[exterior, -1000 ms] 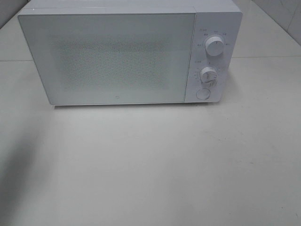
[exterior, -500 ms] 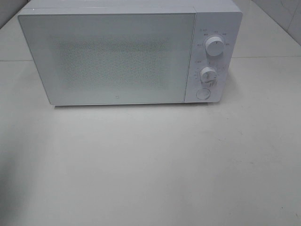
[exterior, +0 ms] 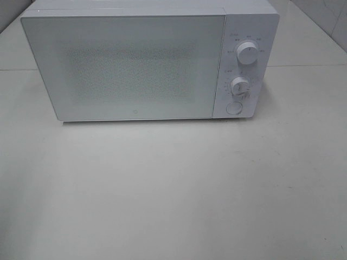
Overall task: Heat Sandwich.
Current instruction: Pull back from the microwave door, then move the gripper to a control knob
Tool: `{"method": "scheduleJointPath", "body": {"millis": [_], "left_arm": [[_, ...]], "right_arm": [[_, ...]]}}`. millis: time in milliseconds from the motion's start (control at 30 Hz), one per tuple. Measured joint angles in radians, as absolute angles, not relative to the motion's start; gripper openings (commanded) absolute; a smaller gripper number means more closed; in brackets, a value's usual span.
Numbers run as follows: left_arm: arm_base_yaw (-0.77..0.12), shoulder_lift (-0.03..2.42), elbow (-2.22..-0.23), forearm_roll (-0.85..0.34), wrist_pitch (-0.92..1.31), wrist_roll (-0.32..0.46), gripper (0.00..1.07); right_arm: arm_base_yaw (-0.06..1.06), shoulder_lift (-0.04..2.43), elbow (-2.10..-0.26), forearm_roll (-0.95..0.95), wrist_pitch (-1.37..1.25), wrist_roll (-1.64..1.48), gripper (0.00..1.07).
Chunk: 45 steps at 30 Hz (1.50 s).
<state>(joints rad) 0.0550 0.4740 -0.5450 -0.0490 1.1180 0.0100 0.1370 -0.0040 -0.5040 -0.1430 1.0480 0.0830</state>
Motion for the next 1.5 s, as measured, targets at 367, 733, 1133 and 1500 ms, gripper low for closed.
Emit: {"method": "scheduleJointPath", "body": {"millis": [367, 733, 1133, 1500], "left_arm": [[0.055, 0.165, -0.498, -0.054, 1.056, 0.011, 1.01], [0.055, -0.003, -0.498, -0.054, 1.049, 0.014, 1.01], [0.055, -0.004, -0.498, -0.054, 1.047, 0.014, 1.01], [0.055, -0.004, -0.498, -0.054, 1.047, 0.014, 1.01]], "right_arm": [[0.137, -0.004, -0.504, -0.143, 1.048, 0.083, 0.76], [0.137, -0.004, -0.504, -0.143, 1.048, 0.083, 0.76], [0.137, -0.004, -0.504, -0.143, 1.048, 0.083, 0.76], [0.137, -0.004, -0.504, -0.143, 1.048, 0.083, 0.76]]}}
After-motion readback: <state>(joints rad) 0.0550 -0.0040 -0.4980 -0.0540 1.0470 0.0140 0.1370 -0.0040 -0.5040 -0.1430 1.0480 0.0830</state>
